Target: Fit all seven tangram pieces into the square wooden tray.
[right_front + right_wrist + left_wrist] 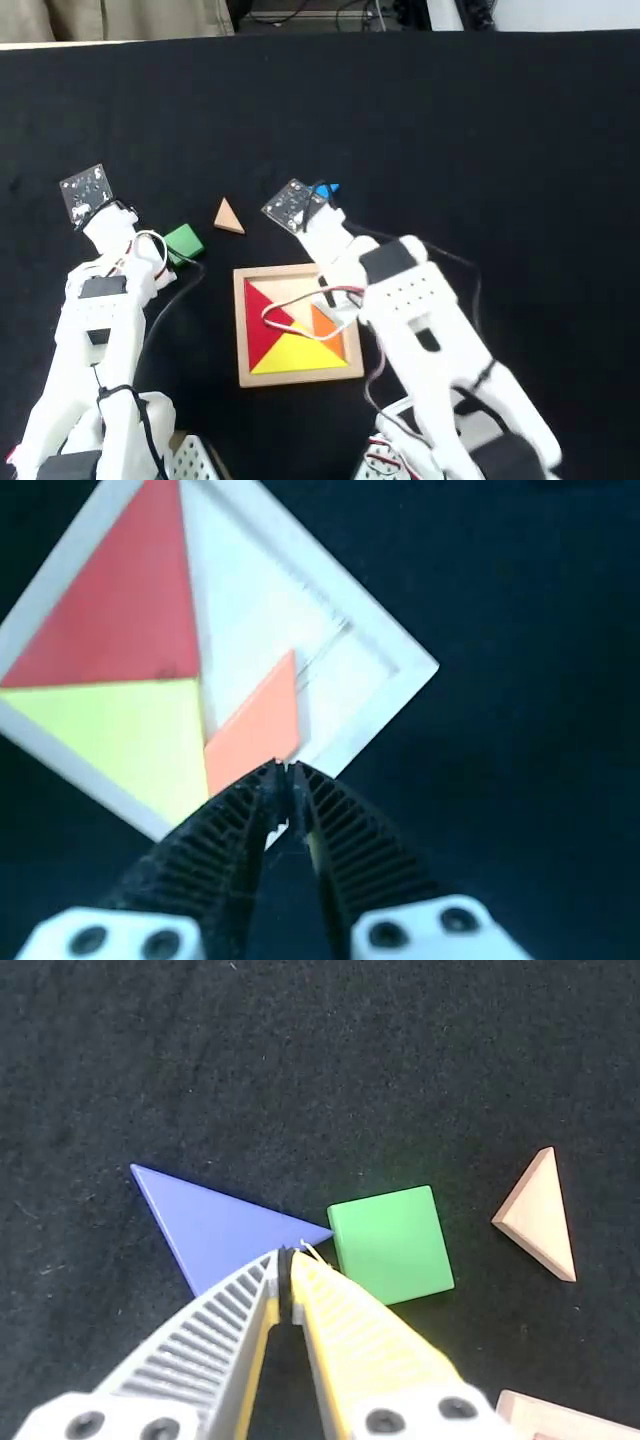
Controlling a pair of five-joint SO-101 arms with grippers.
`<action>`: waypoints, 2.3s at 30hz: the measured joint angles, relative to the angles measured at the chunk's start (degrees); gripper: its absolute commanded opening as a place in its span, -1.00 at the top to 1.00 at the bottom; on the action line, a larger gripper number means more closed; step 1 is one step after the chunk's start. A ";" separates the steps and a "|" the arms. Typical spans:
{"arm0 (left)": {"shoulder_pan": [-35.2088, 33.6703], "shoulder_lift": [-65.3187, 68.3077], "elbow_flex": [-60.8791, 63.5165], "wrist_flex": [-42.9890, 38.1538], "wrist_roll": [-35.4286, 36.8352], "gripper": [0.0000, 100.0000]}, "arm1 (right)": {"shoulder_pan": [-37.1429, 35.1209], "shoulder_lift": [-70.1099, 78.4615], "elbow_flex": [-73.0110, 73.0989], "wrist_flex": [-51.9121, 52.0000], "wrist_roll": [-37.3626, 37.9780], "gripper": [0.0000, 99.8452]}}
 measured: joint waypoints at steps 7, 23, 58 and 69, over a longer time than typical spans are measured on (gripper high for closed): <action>0.00 0.00 0.00 0.00 0.00 0.93 | -4.04 10.46 -0.09 -4.84 0.09 0.97; 0.00 0.00 0.00 0.00 0.00 0.93 | -4.48 20.57 -2.29 -8.18 0.62 0.97; 0.00 0.00 0.00 0.00 0.00 0.93 | -3.69 12.22 -0.44 1.49 7.03 0.98; 0.70 0.00 0.00 0.00 -4.48 0.75 | 14.68 -26.99 16.09 -11.69 -7.65 0.98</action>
